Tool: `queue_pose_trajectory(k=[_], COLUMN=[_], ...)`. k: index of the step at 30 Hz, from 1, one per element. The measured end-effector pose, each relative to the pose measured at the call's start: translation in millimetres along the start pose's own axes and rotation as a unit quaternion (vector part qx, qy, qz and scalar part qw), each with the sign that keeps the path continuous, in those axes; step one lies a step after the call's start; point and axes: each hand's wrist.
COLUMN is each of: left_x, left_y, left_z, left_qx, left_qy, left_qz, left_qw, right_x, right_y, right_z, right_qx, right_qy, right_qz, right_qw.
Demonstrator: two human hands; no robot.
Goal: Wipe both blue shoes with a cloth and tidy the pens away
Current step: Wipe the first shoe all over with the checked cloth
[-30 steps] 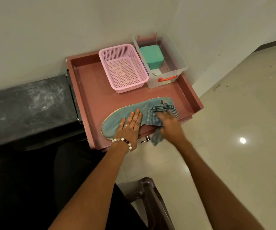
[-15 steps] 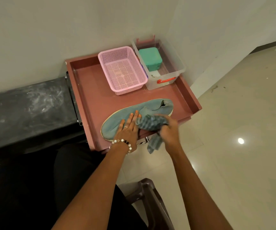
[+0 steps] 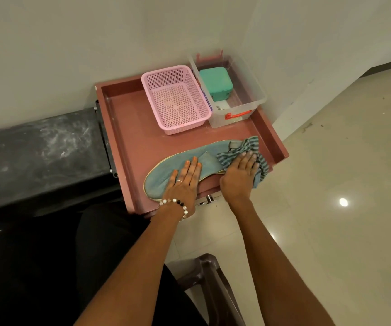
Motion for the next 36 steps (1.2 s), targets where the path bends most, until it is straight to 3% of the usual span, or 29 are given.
queue_pose_trajectory(k=[3, 5, 8, 11, 12, 14, 15, 17, 19, 20, 21, 22, 23, 25, 26, 27, 28, 32, 36], left_x=[-0.8, -1.6, -3.5, -3.6, -3.3, -1.8, -0.8, -0.2, -1.8, -1.2, -1.0, -1.1, -1.8, -2.5, -2.8, -3.2, -3.5, -3.5, -4.4], left_y=[-0.3, -0.3, 1.0, 1.4, 1.4, 0.6, 0.4, 0.9, 1.8, 1.9, 1.8, 1.5, 1.5, 1.7, 1.9, 2.1, 1.9, 1.0, 2.5], left_z=[0.0, 0.7, 1.3, 2.2, 2.1, 2.3, 2.6, 3.0, 2.0, 1.8, 2.1, 2.3, 2.4, 2.2, 1.9, 1.6, 1.5, 1.6, 2.1], left_qx=[-0.001, -0.003, -0.006, -0.007, -0.01, -0.012, -0.012, -0.014, -0.014, -0.014, -0.015, -0.015, -0.014, -0.012, -0.011, -0.009, -0.007, -0.006, -0.006], left_qy=[-0.006, -0.006, 0.001, -0.002, -0.005, -0.014, -0.017, -0.02, -0.015, -0.014, -0.014, -0.013, -0.01, -0.009, -0.01, -0.01, -0.009, -0.005, -0.001], left_qz=[0.002, 0.006, 0.016, 0.019, 0.021, 0.022, 0.023, 0.025, 0.018, 0.017, 0.018, 0.018, 0.016, 0.013, 0.011, 0.009, 0.008, 0.011, 0.026], left_qw=[1.0, 1.0, 1.0, 1.0, 1.0, 1.0, 1.0, 0.999, 1.0, 1.0, 1.0, 1.0, 1.0, 1.0, 1.0, 1.0, 1.0, 1.0, 1.0], right_x=[15.1, 19.6, 19.9, 29.3, 36.9, 49.9, 52.6, 52.5, 53.5, 55.7, 56.8, 55.7, 53.5, 37.2, 24.0, 9.7, -2.2, -9.9, -3.2], right_y=[-0.7, -1.8, -3.4, -5.0, -9.1, -19.5, -22.5, -24.9, -20.5, -17.8, -15.2, -11.7, -8.9, -2.7, -0.1, 1.9, 3.9, -0.6, -10.2], right_z=[18.3, 32.7, 36.0, 10.9, -0.4, -19.5, -28.4, -41.0, -48.2, -48.7, -48.1, -46.3, -41.1, -27.3, -20.6, -14.9, -9.0, 15.0, 38.4], right_qx=[0.021, 0.045, 0.087, 0.107, 0.079, -0.029, -0.087, -0.182, -0.247, -0.253, -0.237, -0.214, -0.186, -0.107, -0.048, 0.004, 0.032, 0.022, 0.07], right_qy=[-0.121, -0.118, -0.03, 0.21, 0.342, 0.594, 0.667, 0.715, 0.733, 0.729, 0.719, 0.701, 0.678, 0.573, 0.465, 0.351, 0.247, 0.044, -0.009], right_qz=[0.008, 0.047, 0.065, 0.06, 0.09, 0.131, 0.118, -0.011, -0.213, -0.296, -0.347, -0.358, -0.328, -0.192, -0.118, -0.059, -0.032, -0.032, -0.009], right_qw=[0.992, 0.991, 0.994, 0.97, 0.932, 0.793, 0.731, 0.675, 0.597, 0.563, 0.554, 0.578, 0.631, 0.79, 0.876, 0.934, 0.968, 0.998, 0.997])
Point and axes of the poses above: each hand's wrist, its own y-axis towards the middle knuckle, its own x-axis out of the back of the hand, z = x × y, and after that the axes turned 11 degrees about y, right-handed
